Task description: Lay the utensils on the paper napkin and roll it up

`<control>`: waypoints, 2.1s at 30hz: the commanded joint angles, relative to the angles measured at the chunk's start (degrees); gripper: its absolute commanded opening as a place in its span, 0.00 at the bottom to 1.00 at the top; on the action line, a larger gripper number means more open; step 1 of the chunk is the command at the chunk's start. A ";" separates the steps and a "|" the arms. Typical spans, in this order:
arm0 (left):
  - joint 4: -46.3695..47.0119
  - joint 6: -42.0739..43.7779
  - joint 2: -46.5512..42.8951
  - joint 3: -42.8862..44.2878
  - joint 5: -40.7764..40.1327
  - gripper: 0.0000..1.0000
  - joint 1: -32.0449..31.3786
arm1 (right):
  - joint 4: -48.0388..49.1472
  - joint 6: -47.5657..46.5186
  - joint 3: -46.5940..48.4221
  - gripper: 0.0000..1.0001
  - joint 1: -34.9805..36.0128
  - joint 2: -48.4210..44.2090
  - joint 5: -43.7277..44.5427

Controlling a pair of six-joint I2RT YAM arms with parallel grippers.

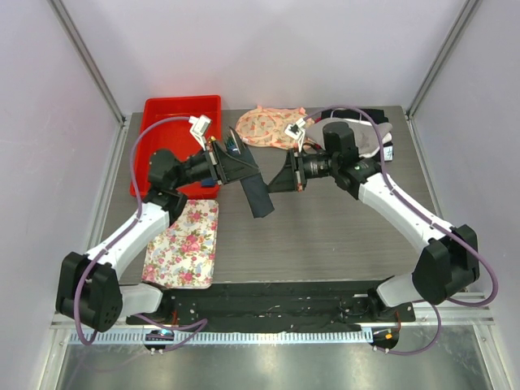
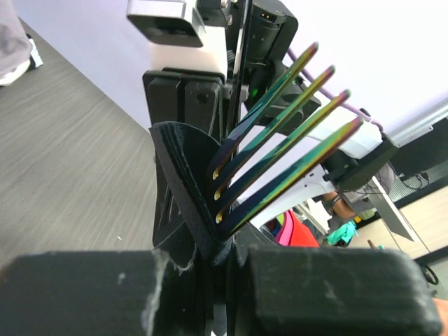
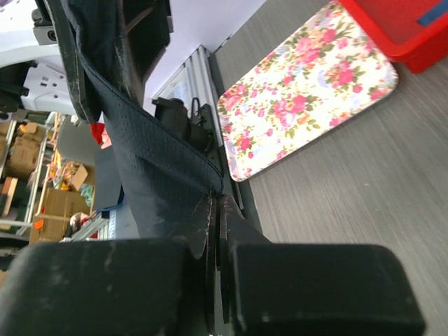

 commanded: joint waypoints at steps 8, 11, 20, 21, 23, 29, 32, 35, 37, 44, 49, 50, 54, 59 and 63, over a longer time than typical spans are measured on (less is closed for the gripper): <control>9.45 -3.09 -0.47 1.08 0.00 0.00 -1.04 | 16.17 10.27 -5.40 0.01 6.34 0.48 -2.27; 9.37 -3.01 -0.55 0.56 -0.08 0.00 -1.31 | 19.16 12.56 -6.02 0.01 6.96 0.92 -2.80; 8.40 -2.31 -1.52 -1.03 -0.70 0.00 -1.31 | 20.66 13.01 -6.90 0.01 6.79 1.28 -3.33; 7.27 -1.87 -1.52 -1.03 -0.61 0.00 -1.22 | 19.45 12.66 -6.46 0.03 6.52 1.45 -3.33; 3.76 1.98 -2.22 -0.59 -1.48 0.00 -1.22 | 17.33 11.78 -5.15 0.20 4.51 1.54 -3.68; -14.17 11.30 -2.49 1.34 -6.40 0.00 -0.08 | 3.65 6.87 0.47 0.48 -3.93 -2.41 -2.90; -19.45 13.94 -1.44 3.19 -9.31 0.00 0.10 | -6.97 -0.24 5.12 0.55 -7.71 -4.78 -0.26; -24.03 15.27 -0.64 5.39 -11.33 0.00 0.10 | -13.77 -6.67 8.56 0.55 -8.25 -7.15 4.57; -25.17 15.45 -0.29 6.17 -12.82 0.00 0.10 | -13.88 -6.59 8.83 0.54 -7.81 -8.82 6.77; -28.16 15.10 0.15 8.02 -14.94 0.00 -0.08 | -12.66 -6.16 7.43 0.53 -2.19 -8.22 12.92; -27.55 14.13 -0.55 7.85 -14.85 0.00 -0.17 | -11.24 -5.01 8.57 0.64 0.98 -4.35 15.21; -27.55 14.13 -0.64 7.76 -14.85 0.00 -0.17 | -10.89 -5.01 9.01 0.65 1.42 -3.83 15.56; -27.28 13.78 -0.99 7.24 -15.03 0.00 -0.34 | -9.84 -4.57 9.10 0.68 4.58 -1.89 16.88; -25.88 13.08 -0.73 7.06 -14.59 0.00 -0.78 | -8.78 -4.48 8.22 0.72 6.61 0.22 18.03; -23.95 11.68 -0.73 6.36 -14.06 0.00 -1.04 | -8.17 -4.57 7.87 0.73 7.66 1.63 18.82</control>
